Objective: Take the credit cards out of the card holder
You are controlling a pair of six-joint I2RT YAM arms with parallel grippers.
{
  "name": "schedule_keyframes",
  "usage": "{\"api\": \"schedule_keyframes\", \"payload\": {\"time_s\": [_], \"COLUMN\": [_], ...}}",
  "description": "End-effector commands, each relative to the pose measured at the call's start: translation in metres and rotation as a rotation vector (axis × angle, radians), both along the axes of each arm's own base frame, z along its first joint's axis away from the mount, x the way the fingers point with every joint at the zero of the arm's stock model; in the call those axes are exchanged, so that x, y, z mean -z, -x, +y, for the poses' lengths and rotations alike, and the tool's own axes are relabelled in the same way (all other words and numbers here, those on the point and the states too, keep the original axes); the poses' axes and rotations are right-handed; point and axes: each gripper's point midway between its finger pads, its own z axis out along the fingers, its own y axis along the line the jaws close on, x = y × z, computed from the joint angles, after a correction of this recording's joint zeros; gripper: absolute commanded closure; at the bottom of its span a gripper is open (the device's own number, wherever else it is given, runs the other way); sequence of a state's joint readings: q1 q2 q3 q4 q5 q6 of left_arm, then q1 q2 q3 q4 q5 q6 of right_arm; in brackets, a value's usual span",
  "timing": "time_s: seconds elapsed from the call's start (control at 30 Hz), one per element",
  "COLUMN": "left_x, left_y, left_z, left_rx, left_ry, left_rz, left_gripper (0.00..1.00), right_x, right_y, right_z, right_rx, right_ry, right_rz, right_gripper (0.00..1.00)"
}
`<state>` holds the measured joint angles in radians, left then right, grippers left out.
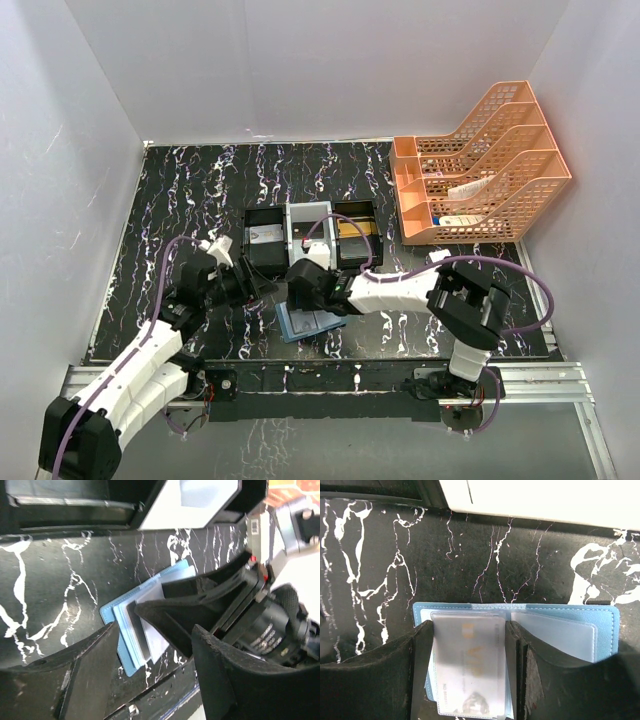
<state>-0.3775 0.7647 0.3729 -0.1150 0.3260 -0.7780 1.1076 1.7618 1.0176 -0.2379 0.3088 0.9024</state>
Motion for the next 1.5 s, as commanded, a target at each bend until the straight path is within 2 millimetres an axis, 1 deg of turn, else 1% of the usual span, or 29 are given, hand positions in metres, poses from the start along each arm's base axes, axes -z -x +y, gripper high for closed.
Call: {"api": "schedule_keyframes", "payload": {"time_s": [0.0, 0.13, 0.33, 0.53, 0.63, 0.83, 0.93, 1.0, 1.1, 1.2, 1.27, 1.3, 1.33, 1.47], "left_x": [-0.009, 0.0, 0.017, 0.032, 0.039, 0.041, 0.033, 0.029, 0.026, 0.026, 0.028, 0.03, 0.03, 0.028], "left_y": [0.017, 0.025, 0.037, 0.048, 0.051, 0.05, 0.043, 0.037, 0.032, 0.031, 0.031, 0.031, 0.032, 0.03], "left_z": [-0.025, -0.031, -0.038, -0.04, -0.039, -0.043, -0.051, -0.056, -0.061, -0.064, -0.066, -0.066, -0.067, -0.07], "left_rx": [0.148, 0.172, 0.221, 0.206, 0.189, 0.19, 0.183, 0.18, 0.186, 0.194, 0.201, 0.202, 0.205, 0.2], "left_ry": [0.142, 0.163, 0.14, 0.158, 0.156, 0.179, 0.229, 0.228, 0.224, 0.235, 0.231, 0.23, 0.234, 0.262], "left_rz": [-0.038, -0.013, 0.007, 0.032, 0.049, 0.048, 0.03, 0.013, 0.008, 0.01, 0.021, 0.027, 0.03, 0.04], "left_gripper": [0.44, 0.53, 0.58, 0.61, 0.62, 0.62, 0.62, 0.62, 0.66, 0.69, 0.7, 0.7, 0.69, 0.66], "right_x": [0.015, 0.018, 0.022, 0.025, 0.026, 0.022, 0.021, 0.021, 0.02, 0.013, 0.008, -0.007, -0.013, -0.029], "right_y": [0.012, 0.016, 0.018, 0.018, 0.019, 0.019, 0.019, 0.019, 0.02, 0.02, 0.021, 0.02, 0.019, 0.016], "right_z": [-0.001, 0.0, 0.001, 0.0, -0.001, 0.0, 0.001, 0.001, 0.003, 0.008, 0.014, 0.019, 0.022, 0.027], "right_rx": [-0.004, -0.005, -0.009, -0.007, -0.003, -0.004, -0.009, -0.011, -0.016, -0.033, -0.061, -0.081, -0.092, -0.12], "right_ry": [-0.115, -0.168, -0.163, -0.153, -0.15, -0.159, -0.164, -0.165, -0.174, -0.204, -0.228, -0.265, -0.281, -0.307], "right_rz": [0.112, 0.169, 0.188, 0.195, 0.197, 0.193, 0.192, 0.193, 0.198, 0.195, 0.194, 0.176, 0.169, 0.157], "right_gripper": [0.49, 0.49, 0.49, 0.49, 0.49, 0.49, 0.49, 0.49, 0.49, 0.48, 0.45, 0.43, 0.41, 0.32]}}
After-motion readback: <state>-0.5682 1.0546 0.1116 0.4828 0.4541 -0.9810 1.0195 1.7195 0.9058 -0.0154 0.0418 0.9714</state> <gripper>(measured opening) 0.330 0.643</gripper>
